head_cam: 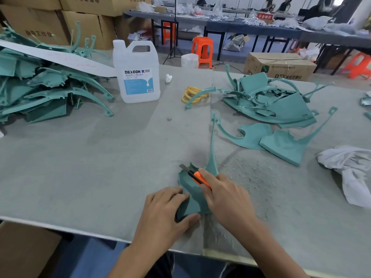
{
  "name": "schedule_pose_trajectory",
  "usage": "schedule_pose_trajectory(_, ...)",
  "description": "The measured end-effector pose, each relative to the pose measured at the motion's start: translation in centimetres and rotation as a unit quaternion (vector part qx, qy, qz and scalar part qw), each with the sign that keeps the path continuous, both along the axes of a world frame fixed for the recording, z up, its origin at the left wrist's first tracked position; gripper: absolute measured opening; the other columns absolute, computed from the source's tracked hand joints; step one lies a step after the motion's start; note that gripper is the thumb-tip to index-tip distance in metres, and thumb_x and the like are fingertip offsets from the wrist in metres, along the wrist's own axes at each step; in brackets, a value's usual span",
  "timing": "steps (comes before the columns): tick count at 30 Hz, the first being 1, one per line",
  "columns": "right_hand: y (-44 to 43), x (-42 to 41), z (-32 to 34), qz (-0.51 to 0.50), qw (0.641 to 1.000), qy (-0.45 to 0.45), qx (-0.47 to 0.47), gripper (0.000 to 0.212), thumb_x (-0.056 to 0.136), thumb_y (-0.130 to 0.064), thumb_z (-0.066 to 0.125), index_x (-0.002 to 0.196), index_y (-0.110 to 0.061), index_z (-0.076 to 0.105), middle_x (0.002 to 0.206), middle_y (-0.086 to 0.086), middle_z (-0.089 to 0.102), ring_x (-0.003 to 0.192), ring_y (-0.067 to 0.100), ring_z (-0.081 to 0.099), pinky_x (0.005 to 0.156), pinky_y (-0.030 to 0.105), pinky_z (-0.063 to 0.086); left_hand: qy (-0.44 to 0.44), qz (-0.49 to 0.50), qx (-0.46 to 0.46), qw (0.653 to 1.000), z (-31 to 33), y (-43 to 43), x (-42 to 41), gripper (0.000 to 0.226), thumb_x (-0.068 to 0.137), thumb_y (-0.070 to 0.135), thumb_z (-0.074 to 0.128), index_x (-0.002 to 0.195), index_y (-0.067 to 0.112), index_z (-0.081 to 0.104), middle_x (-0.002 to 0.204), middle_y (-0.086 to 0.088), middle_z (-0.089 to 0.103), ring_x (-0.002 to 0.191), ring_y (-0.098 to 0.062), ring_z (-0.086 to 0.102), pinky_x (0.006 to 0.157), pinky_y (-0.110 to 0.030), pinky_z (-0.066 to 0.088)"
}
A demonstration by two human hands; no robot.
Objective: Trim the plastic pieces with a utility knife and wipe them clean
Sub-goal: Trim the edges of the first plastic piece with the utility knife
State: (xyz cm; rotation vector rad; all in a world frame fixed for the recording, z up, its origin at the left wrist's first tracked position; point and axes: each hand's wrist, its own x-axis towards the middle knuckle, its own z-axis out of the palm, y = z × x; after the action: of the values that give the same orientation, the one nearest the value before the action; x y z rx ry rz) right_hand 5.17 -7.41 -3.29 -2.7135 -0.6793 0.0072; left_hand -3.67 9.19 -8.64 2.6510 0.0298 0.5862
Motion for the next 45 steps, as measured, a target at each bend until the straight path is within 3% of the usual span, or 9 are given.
schedule_pose_trajectory(5,0.0,0.5,0.0,-0.028,0.999,-0.001,-0.028,0.039,0.107,-0.046,0.034,0.146,-0.045,0.028,0.106,-0.001,0.06,0.086,0.026,0.064,0.066,0.038,0.041,-0.003,0.001,-0.003,1.0,0.0,-0.1,0.0,0.057,0.075,0.07,0.057,0.108,0.026,0.075,0.117,0.011,0.068,0.108,-0.008,0.058,0.094,-0.027,0.035)
schedule_pose_trajectory(12,0.6,0.1,0.4,0.009,0.999,-0.011,-0.034,0.04,0.107,-0.048,0.034,0.146,-0.046,0.025,0.102,-0.004,0.057,0.083,0.025,0.063,0.065,0.039,0.044,0.018,0.01,-0.001,1.0,0.0,-0.1,0.0,0.061,0.076,0.073,0.054,0.109,0.027,0.076,0.117,0.012,0.068,0.108,-0.011,0.064,0.094,-0.028,0.034)
schedule_pose_trajectory(16,-0.1,1.1,0.1,-0.031,0.999,-0.001,-0.041,0.04,0.108,-0.047,0.033,0.147,-0.045,0.026,0.102,-0.002,0.059,0.083,0.025,0.064,0.07,0.039,0.05,0.032,0.007,0.003,0.999,-0.1,0.0,0.0,0.059,0.077,0.072,0.054,0.109,0.027,0.075,0.118,0.011,0.068,0.109,-0.012,0.062,0.093,-0.028,0.033)
schedule_pose_trajectory(23,-0.2,1.0,0.2,-0.017,0.999,-0.013,-0.037,0.036,0.107,-0.046,0.035,0.142,-0.044,0.029,0.1,-0.003,0.059,0.081,0.025,0.063,0.065,0.038,0.044,0.048,0.012,0.003,0.999,0.2,-0.2,-0.1,0.056,0.076,0.07,0.056,0.109,0.028,0.074,0.117,0.01,0.067,0.107,-0.012,0.063,0.093,-0.028,0.034)
schedule_pose_trajectory(26,-0.4,1.0,0.2,-0.014,0.999,-0.013,-0.03,0.031,0.106,-0.045,0.036,0.138,-0.044,0.033,0.092,-0.005,0.054,0.077,0.024,0.06,0.063,0.037,0.042,0.068,0.009,0.004,0.998,0.6,-0.3,-0.2,0.054,0.077,0.07,0.056,0.113,0.032,0.071,0.121,0.009,0.063,0.11,-0.012,0.06,0.095,-0.026,0.033)
schedule_pose_trajectory(30,-0.6,1.1,-0.1,-0.035,0.998,-0.038,-0.042,0.037,0.107,-0.047,0.035,0.143,-0.043,0.031,0.098,-0.003,0.059,0.075,0.024,0.063,0.062,0.036,0.044,0.093,0.012,0.022,0.995,0.6,-0.2,-0.2,0.054,0.081,0.071,0.051,0.12,0.039,0.068,0.135,0.002,0.058,0.127,-0.016,0.049,0.099,-0.031,0.038)
schedule_pose_trajectory(35,-1.1,-0.2,-0.3,-0.048,0.996,-0.077,-0.01,0.04,0.107,-0.047,0.035,0.146,-0.043,0.03,0.09,-0.006,0.056,0.059,0.018,0.051,0.053,0.032,0.041,0.105,0.021,0.041,0.993,0.8,-0.3,0.0,0.054,0.082,0.07,0.048,0.121,0.039,0.068,0.134,0.003,0.063,0.123,-0.016,0.055,0.094,-0.035,0.045)
schedule_pose_trajectory(41,-0.1,-1.0,-1.0,0.018,0.996,-0.077,-0.046,0.044,0.108,-0.045,0.035,0.151,-0.044,0.024,0.105,-0.002,0.059,0.081,0.023,0.067,0.064,0.037,0.049,0.098,0.023,0.057,0.993,1.0,-0.6,0.0,0.054,0.082,0.067,0.047,0.12,0.037,0.071,0.128,0.002,0.067,0.118,-0.017,0.061,0.091,-0.036,0.049)
schedule_pose_trajectory(45,0.1,-0.6,-0.8,-0.005,0.995,-0.085,-0.045,0.044,0.108,-0.044,0.034,0.151,-0.044,0.02,0.102,-0.002,0.057,0.078,0.023,0.065,0.062,0.036,0.048,0.089,0.023,0.047,0.995,1.0,-0.5,-0.1,0.054,0.081,0.068,0.048,0.119,0.037,0.072,0.127,0.004,0.067,0.119,-0.015,0.058,0.094,-0.032,0.042)
